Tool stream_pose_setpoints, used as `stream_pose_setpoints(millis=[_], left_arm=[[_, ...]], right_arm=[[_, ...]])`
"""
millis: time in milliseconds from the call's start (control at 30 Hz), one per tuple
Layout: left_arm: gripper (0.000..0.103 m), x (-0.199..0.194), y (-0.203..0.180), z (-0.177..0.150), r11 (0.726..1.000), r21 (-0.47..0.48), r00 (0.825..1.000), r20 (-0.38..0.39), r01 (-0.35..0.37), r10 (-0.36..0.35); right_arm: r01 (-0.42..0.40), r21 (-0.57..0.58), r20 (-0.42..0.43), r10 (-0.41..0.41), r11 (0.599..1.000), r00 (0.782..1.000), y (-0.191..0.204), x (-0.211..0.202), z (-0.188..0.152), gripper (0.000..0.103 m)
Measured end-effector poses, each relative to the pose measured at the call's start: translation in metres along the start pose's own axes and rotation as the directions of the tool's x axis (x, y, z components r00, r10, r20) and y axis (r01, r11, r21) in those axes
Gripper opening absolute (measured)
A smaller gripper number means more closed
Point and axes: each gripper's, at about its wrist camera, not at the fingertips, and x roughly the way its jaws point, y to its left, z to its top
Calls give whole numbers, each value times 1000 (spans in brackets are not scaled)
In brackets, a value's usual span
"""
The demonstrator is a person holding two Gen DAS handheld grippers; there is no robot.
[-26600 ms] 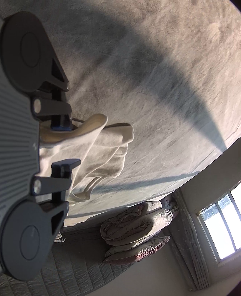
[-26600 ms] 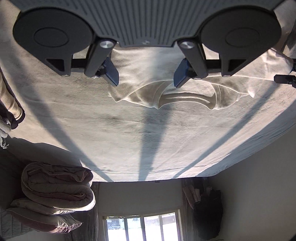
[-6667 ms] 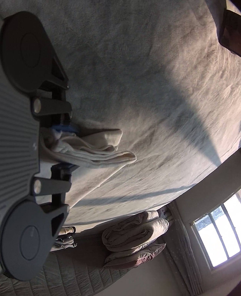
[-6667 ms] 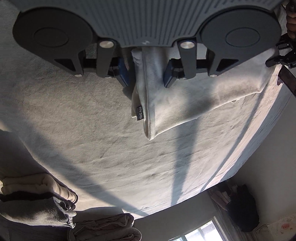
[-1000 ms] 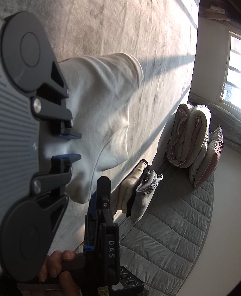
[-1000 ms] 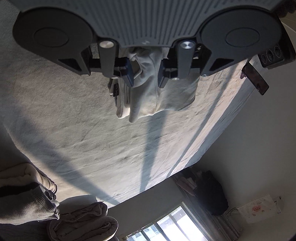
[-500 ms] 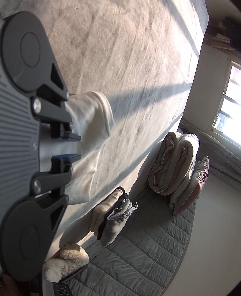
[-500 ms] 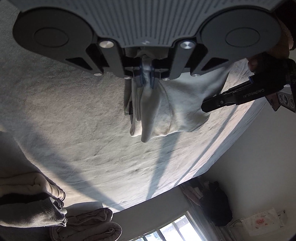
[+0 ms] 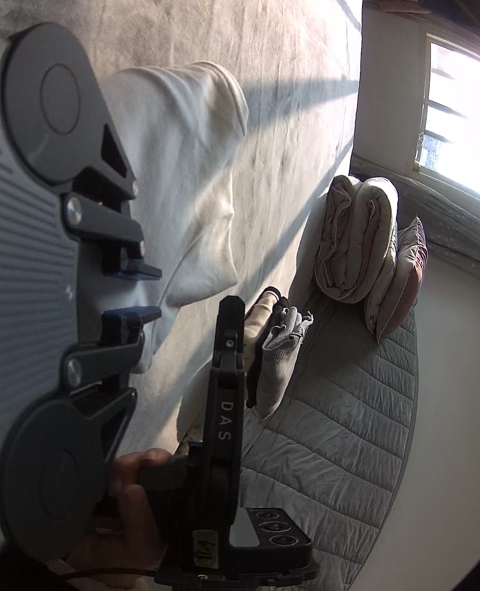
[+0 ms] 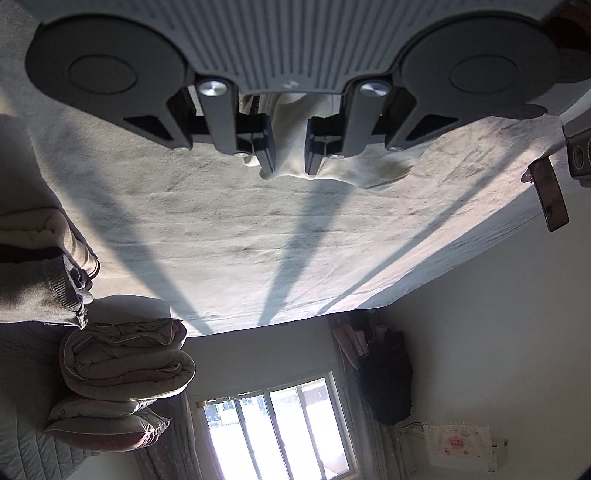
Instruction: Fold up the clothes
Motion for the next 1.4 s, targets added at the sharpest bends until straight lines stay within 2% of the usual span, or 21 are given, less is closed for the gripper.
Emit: stream_pose_setpoints(millis=[200, 233, 300, 367, 500, 600, 733, 900, 1000, 1133, 1167, 1233, 1267, 1333, 1400], left_arm=[[14, 3, -2, -4, 1000, 19, 1000, -10, 22, -22], [14, 4, -2, -4, 999, 26, 1000, -12, 25, -24], [14, 4, -3, -5, 999, 31, 999, -15, 29, -28], [14, 4, -3, -4, 999, 31, 999, -17, 31, -30], [15, 2, 1, 5, 998, 14, 998, -33, 54, -54], [15, -5, 9, 12, 998, -15, 998, -17, 62, -62], [15, -14, 24, 23, 1000, -20, 999, 33, -12, 12], [15, -17, 57, 36, 985, -97, 986, 74, -140, 148], [16, -12, 73, 37, 965, -133, 970, 66, -225, 235], [18, -9, 90, 39, 911, -205, 927, 35, -358, 373], [19, -11, 92, 40, 901, -225, 922, 33, -370, 386], [27, -18, 96, 43, 893, -277, 925, 31, -356, 378], [29, -21, 96, 45, 893, -302, 932, 34, -334, 360], [37, -28, 94, 46, 898, -321, 943, 35, -302, 330], [44, -30, 91, 47, 903, -318, 951, 16, -288, 309]], right_arm=[[54, -52, -82, -58, 997, 995, -5, 34, -8, 22], [62, -61, -96, -68, 996, 993, -5, 40, -10, 13], [76, -68, -118, -84, 995, 989, -8, 50, -13, 6], [80, -30, -118, -83, 996, 990, -13, 52, -18, 6], [93, -71, -105, -100, 993, 989, -7, 50, -20, 6], [76, -41, -90, -80, 996, 993, -10, 46, -18, 7], [39, -13, -66, -40, 999, 997, -10, 34, -15, 21], [24, -51, -57, -27, 998, 998, -1, 21, -15, 24], [15, -74, -52, -19, 997, 998, 5, 13, -15, 24], [4, -104, -45, -8, 995, 999, 12, 3, -16, 29], [4, -112, -45, -9, 994, 999, 13, 1, -16, 30], [12, -121, -48, -18, 993, 999, 13, -2, -18, 31], [15, -122, -48, -21, 992, 999, 12, -4, -19, 32], [19, -118, -43, -24, 993, 999, 11, -8, -18, 42], [24, -108, -42, -29, 994, 999, 9, -11, -17, 45]])
